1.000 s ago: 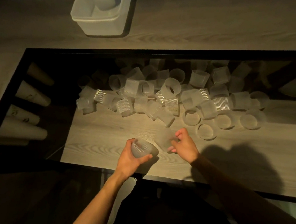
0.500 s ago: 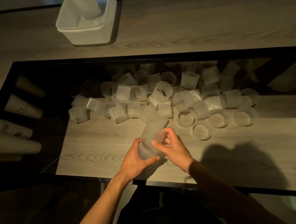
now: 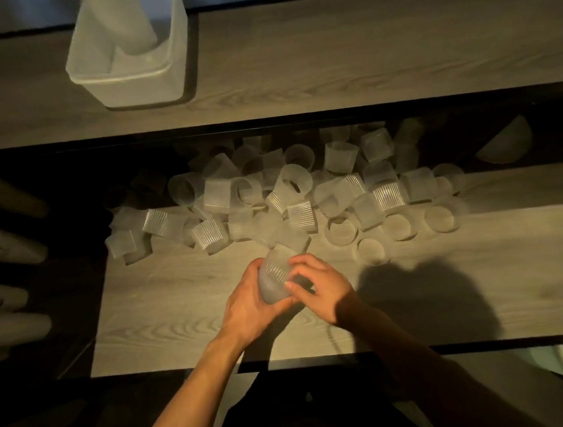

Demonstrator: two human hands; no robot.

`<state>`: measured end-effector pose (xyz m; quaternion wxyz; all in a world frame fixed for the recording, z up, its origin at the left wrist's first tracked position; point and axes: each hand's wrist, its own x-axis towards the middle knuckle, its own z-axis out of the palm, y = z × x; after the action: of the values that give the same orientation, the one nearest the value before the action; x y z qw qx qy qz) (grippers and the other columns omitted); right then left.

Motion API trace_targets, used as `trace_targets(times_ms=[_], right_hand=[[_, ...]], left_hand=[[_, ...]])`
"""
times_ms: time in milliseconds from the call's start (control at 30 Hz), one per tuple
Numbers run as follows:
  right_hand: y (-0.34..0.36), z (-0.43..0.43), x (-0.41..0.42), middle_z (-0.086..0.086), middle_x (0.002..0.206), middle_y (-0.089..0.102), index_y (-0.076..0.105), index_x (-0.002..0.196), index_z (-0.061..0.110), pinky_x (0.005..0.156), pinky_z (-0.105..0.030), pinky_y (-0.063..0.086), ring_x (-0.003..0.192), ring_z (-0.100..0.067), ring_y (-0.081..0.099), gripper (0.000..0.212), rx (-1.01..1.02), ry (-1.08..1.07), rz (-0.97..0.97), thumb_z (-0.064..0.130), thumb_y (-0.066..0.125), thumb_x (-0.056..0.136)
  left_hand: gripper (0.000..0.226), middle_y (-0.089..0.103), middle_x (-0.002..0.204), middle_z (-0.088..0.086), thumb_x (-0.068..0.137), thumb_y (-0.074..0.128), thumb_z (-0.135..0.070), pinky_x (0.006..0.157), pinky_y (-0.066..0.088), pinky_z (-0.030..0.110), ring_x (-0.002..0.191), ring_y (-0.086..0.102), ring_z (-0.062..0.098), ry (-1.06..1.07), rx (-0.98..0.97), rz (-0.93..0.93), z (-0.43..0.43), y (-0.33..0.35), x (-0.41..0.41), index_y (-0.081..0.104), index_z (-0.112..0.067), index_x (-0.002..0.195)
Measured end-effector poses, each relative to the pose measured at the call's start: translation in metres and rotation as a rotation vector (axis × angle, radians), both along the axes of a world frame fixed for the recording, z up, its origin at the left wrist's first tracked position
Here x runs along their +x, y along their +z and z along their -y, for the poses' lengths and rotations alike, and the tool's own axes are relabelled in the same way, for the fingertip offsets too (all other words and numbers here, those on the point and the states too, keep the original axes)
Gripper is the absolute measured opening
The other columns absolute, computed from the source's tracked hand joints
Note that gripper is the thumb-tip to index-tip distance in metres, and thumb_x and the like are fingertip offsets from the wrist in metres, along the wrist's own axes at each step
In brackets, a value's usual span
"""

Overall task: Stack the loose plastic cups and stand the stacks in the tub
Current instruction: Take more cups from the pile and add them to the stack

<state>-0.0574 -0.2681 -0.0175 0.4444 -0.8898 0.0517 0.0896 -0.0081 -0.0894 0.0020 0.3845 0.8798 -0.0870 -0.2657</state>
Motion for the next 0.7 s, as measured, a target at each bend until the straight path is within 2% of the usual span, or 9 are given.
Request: trace_targets(times_ms=[100, 167, 233, 300, 367, 433, 500, 600, 700], right_hand=[[-0.003, -0.009, -0.003, 0.009, 0.153, 0.037, 0.062, 0.130, 0.024, 0.112, -0.041, 0.039, 0.132, -0.013, 0.044, 0.062, -0.005, 0.077, -0.018, 0.063, 0.031, 0.092], [-0.008, -0.015, -0.005, 0.007, 0.164, 0.017, 0.049, 0.144, 0.025, 0.117, -0.039, 0.033, 0.141, -0.015, 0.035, 0.066, -0.010, 0.086, -0.016, 0.064, 0.026, 0.096], [-0.010, -0.016, -0.007, 0.005, 0.166, 0.010, 0.036, 0.152, 0.028, 0.117, -0.040, 0.033, 0.145, -0.019, 0.032, 0.070, -0.085, 0.101, -0.023, 0.068, 0.019, 0.096], [-0.008, -0.010, -0.011, -0.004, 0.165, 0.016, 0.030, 0.153, 0.028, 0.115, -0.042, 0.038, 0.142, -0.023, 0.038, 0.066, -0.157, 0.131, 0.017, 0.063, 0.026, 0.098], [-0.003, -0.001, -0.017, -0.012, 0.158, 0.034, 0.035, 0.149, 0.023, 0.108, -0.039, 0.045, 0.134, -0.025, 0.048, 0.058, -0.176, 0.070, 0.125, 0.053, 0.033, 0.099], [0.003, 0.014, -0.021, -0.008, 0.145, 0.049, 0.049, 0.139, 0.019, 0.093, -0.033, 0.051, 0.121, -0.021, 0.057, 0.059, -0.125, -0.214, 0.148, 0.057, 0.028, 0.099], [0.004, 0.038, -0.023, -0.006, 0.136, 0.052, 0.057, 0.129, 0.018, 0.080, -0.029, 0.050, 0.110, -0.019, 0.059, 0.050, -0.169, -0.523, 0.124, 0.053, 0.039, 0.099], [-0.011, 0.087, -0.024, -0.011, 0.135, 0.052, 0.059, 0.126, 0.015, 0.091, -0.033, 0.045, 0.119, -0.025, 0.052, 0.036, -0.363, -0.680, 0.014, 0.030, 0.065, 0.093], [-0.022, 0.118, -0.022, -0.013, 0.132, 0.054, 0.061, 0.124, 0.013, 0.095, -0.038, 0.044, 0.120, -0.031, 0.051, 0.037, -0.437, -0.613, -0.032, 0.029, 0.067, 0.091]], left_hand=[[0.079, 0.059, 0.107, -0.021, 0.058, 0.072, -0.076, 0.087, 0.053, 0.033, 0.099, 0.063, 0.010, -0.051, -0.006, 0.008, -0.001, 0.001, 0.011, 0.033, -0.051, 0.122], [0.085, 0.058, 0.115, -0.019, 0.062, 0.071, -0.074, 0.088, 0.052, 0.031, 0.101, 0.062, 0.009, -0.109, -0.021, 0.018, -0.001, -0.001, 0.019, 0.034, -0.044, 0.132], [0.091, 0.058, 0.122, -0.016, 0.064, 0.071, -0.072, 0.091, 0.052, 0.032, 0.105, 0.061, 0.008, -0.174, -0.021, 0.025, 0.001, -0.006, 0.026, 0.033, -0.038, 0.139], [0.087, 0.058, 0.122, -0.015, 0.064, 0.073, -0.070, 0.091, 0.055, 0.034, 0.107, 0.061, 0.009, -0.226, -0.024, -0.003, 0.007, -0.012, 0.030, 0.034, -0.041, 0.136], [0.083, 0.058, 0.118, -0.017, 0.061, 0.075, -0.073, 0.090, 0.055, 0.034, 0.106, 0.061, 0.009, -0.237, -0.027, -0.052, 0.019, -0.015, 0.030, 0.035, -0.048, 0.129], [0.086, 0.058, 0.119, -0.017, 0.056, 0.074, -0.079, 0.093, 0.054, 0.037, 0.107, 0.061, 0.010, -0.229, -0.035, -0.068, 0.032, -0.015, 0.029, 0.036, -0.050, 0.128], [0.092, 0.057, 0.121, -0.016, 0.052, 0.071, -0.081, 0.094, 0.054, 0.039, 0.109, 0.059, 0.012, -0.250, -0.046, -0.067, 0.043, -0.015, 0.026, 0.037, -0.047, 0.131], [0.097, 0.057, 0.124, -0.015, 0.052, 0.071, -0.081, 0.096, 0.054, 0.042, 0.110, 0.060, 0.013, -0.242, -0.026, -0.061, 0.059, -0.018, 0.020, 0.037, -0.042, 0.135], [0.099, 0.058, 0.126, -0.015, 0.053, 0.072, -0.080, 0.098, 0.053, 0.042, 0.113, 0.060, 0.015, -0.226, -0.003, -0.068, 0.074, -0.023, 0.013, 0.035, -0.042, 0.137]])
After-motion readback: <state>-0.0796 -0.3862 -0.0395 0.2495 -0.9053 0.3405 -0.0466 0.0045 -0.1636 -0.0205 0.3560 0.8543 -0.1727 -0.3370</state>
